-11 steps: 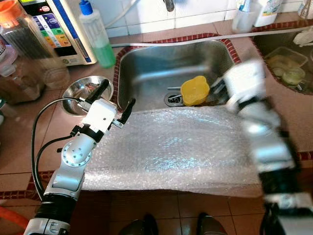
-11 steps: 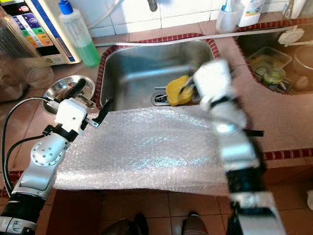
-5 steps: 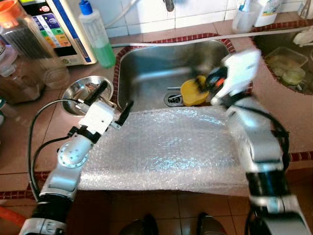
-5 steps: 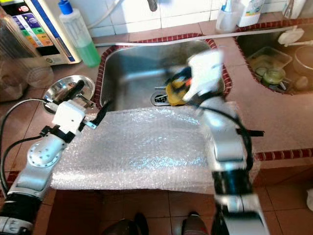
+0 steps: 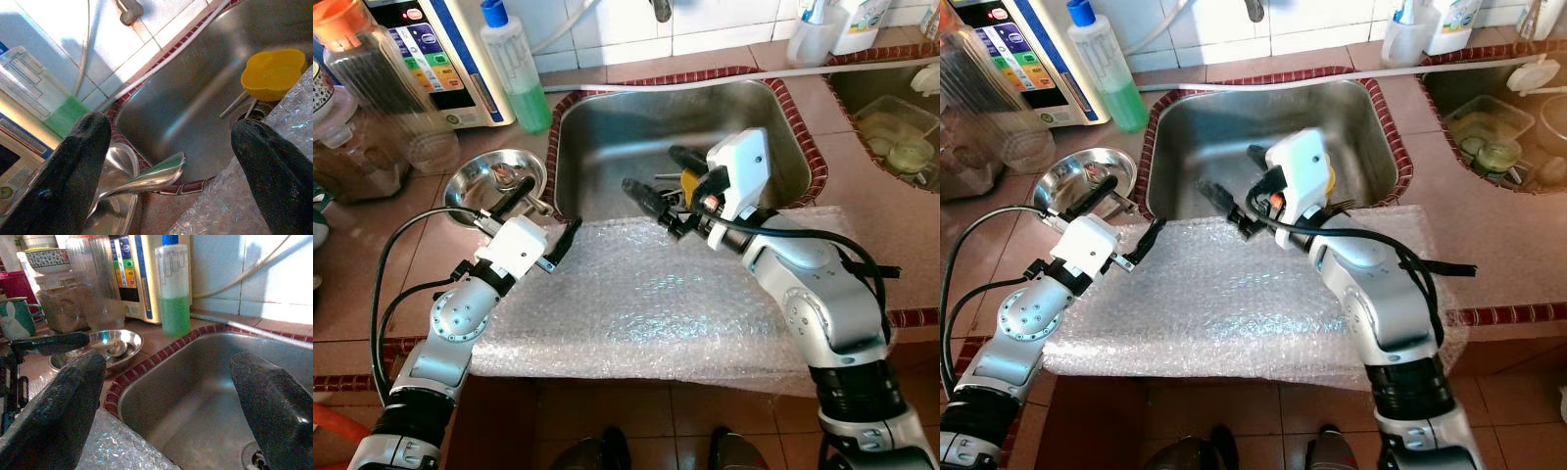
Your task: Kitchen organization
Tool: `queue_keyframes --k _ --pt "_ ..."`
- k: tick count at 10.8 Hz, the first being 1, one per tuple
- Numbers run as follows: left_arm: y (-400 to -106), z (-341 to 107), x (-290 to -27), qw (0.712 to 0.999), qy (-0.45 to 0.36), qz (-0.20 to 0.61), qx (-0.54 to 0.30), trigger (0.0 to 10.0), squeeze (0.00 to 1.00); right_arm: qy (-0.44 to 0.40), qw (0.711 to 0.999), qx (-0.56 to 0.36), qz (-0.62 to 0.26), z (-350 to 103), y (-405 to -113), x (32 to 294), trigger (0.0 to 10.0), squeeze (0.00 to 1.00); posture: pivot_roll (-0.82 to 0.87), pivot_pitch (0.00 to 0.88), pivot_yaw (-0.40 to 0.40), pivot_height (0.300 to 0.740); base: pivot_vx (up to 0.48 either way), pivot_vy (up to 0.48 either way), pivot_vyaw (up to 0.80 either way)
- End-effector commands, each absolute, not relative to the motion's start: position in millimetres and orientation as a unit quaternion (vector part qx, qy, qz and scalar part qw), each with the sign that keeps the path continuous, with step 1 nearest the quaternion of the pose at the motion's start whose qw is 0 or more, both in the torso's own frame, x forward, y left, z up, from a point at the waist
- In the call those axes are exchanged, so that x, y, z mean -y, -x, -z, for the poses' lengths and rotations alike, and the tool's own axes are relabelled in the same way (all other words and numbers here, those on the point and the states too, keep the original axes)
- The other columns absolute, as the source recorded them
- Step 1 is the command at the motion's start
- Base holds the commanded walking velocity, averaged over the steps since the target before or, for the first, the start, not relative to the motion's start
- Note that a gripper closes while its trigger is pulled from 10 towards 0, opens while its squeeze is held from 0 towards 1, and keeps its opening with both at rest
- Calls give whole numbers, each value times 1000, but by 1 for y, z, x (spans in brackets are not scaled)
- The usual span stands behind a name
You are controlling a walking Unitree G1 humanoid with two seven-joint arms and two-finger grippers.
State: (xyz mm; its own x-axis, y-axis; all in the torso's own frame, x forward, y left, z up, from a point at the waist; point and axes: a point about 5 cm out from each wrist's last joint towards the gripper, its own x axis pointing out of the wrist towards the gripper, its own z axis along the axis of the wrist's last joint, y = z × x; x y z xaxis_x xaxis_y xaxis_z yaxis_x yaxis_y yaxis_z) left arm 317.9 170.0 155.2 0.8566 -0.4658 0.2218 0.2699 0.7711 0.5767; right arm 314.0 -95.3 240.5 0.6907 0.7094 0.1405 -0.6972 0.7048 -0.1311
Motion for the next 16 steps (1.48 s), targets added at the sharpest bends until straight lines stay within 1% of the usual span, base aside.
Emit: queue_keyframes --k 1,2,3,4,5,8,12,13,16 --pt "-318 -149 -174 920 -290 206 164 10000 0 40 905 82 -414 -240 -305 89 10000 0 -168 220 177 740 0 0 0" --pt "-318 -146 -173 918 -294 211 160 10000 0 44 904 75 -418 -238 -304 89 10000 0 -173 222 176 740 0 0 0" --pt "-319 -145 -173 918 -295 211 160 8235 0 45 904 73 -419 -238 -304 89 10000 0 -174 221 177 740 0 0 0" --pt "-320 -145 -173 919 -295 208 160 3373 0 43 902 70 -424 -238 -302 88 10000 0 -174 221 177 740 0 0 0" --pt "-322 -146 -174 920 -293 205 162 0 0 38 896 58 -440 -236 -299 85 10000 0 -175 221 179 740 0 0 0" --pt "-325 -148 -175 921 -289 199 166 0 0 54 887 3 -458 -222 -292 85 10000 0 -176 222 181 740 0 0 0" --pt "-326 -149 -176 922 -290 193 169 0 0 61 876 -8 -479 -219 -286 80 10000 0 -175 222 184 740 0 0 0" --pt "-327 -149 -176 922 -289 192 173 0 0 60 869 -15 -491 -217 -281 77 10000 0 -175 223 183 740 0 0 0" --pt "-328 -150 -172 924 -283 185 180 0 0 65 865 -20 -498 -216 -279 77 10000 0 -176 224 185 740 0 0 0"
